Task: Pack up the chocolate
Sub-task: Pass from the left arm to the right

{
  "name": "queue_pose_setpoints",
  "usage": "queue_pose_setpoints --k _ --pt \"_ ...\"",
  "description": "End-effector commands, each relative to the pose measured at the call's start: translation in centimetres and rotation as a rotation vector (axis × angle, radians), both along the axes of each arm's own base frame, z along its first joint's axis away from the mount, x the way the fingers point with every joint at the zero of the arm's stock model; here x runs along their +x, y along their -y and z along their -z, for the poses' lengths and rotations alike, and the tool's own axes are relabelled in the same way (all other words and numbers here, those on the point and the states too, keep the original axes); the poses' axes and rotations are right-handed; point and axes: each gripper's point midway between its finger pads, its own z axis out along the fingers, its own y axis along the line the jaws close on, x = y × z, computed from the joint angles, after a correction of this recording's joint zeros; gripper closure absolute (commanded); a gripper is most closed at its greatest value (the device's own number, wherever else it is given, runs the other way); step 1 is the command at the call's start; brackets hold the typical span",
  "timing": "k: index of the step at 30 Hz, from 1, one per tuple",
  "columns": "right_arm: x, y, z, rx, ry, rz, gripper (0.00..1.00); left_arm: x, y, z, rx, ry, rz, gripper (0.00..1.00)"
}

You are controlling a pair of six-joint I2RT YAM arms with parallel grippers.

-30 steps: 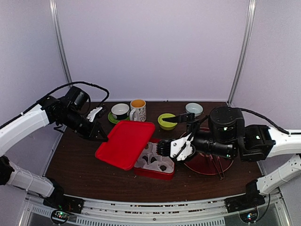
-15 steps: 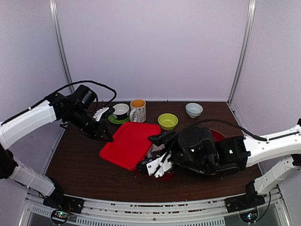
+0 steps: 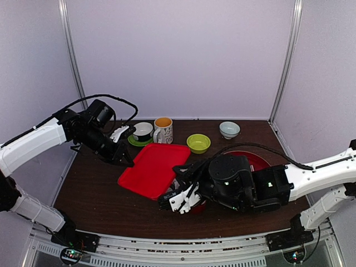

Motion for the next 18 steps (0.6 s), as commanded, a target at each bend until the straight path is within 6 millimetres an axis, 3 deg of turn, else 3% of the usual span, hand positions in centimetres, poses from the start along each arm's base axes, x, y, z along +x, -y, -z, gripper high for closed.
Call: queue_pose_setpoints --k 1,11,14,18 --pt "0.0 -0.2 1.3 -0.036 0.016 0.015 0.79 0.3 0.7 -1.6 -0.040 0.031 0.002 1.00" --pt "-0.5 -0.2 2.6 -0.072 0.011 0.014 0.92 0.6 0.9 -2.0 -0.061 0.048 -0.008 1.00" --pt "-0.6 -0.2 2.9 -0.086 0.012 0.014 0.96 0.8 1.1 -2.1 -0.078 0.058 -0.015 0.89" --pt "-0.8 -0.1 3.3 -0.098 0.001 0.011 0.97 0.7 2.1 -3.9 -0.180 0.096 -0.003 0.63"
